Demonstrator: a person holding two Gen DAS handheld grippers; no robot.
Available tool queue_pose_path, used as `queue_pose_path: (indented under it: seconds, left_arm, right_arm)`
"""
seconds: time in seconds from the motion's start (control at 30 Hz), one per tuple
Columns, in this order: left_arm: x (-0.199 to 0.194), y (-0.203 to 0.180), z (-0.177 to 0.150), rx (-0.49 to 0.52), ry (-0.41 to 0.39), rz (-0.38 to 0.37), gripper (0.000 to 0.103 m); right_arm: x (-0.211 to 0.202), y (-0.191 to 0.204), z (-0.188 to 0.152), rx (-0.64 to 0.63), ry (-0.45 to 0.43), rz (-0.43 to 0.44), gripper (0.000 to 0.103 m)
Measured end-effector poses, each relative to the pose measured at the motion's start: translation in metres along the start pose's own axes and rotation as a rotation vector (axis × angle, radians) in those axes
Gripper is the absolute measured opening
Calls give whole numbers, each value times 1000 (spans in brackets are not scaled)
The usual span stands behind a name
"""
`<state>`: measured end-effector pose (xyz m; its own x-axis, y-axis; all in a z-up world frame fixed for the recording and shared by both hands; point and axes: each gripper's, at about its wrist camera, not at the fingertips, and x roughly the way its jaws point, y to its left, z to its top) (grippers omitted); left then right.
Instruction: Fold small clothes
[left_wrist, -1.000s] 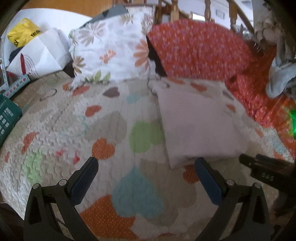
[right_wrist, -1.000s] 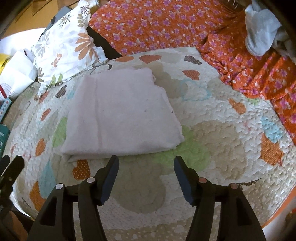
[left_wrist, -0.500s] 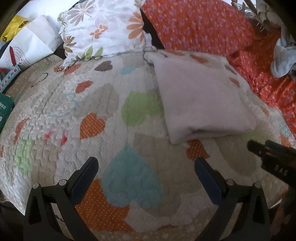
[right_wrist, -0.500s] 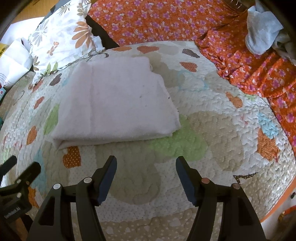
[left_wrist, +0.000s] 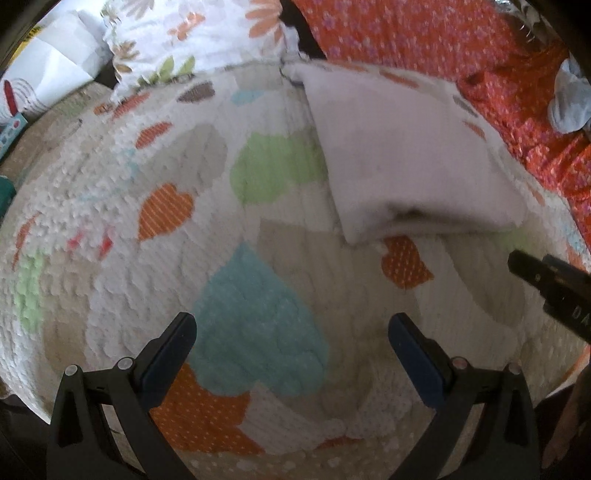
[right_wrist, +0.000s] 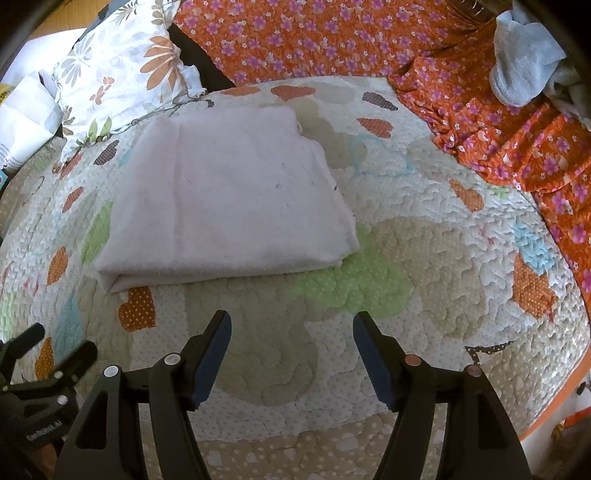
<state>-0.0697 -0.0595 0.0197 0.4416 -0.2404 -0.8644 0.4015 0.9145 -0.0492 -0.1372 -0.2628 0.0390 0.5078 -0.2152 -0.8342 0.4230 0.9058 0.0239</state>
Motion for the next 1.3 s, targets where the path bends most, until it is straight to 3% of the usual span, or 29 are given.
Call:
queue_pose_path:
  seconds: [0.1,0.57,0.87,1.1,1.3]
  left_arm:
    - [11,0,-3,-11,47,-14,103]
    - [16,-3,-6,-13,53,-8,103]
    - [4,4,-3,-56,7,-31,103]
    - [-26,4,2,-36,-129,38,103]
    - [-28,3,3,-23,-134,33,103]
  right_arm:
    - [1,0,0,5,6,1,74]
    - [2,-2,0,24,9,0,75]
    - [2,-4,3,22,-10,-29,75]
    - [3,-3,1,8,-23,-53,75]
    - [1,8,1,-27,-48,-58,75]
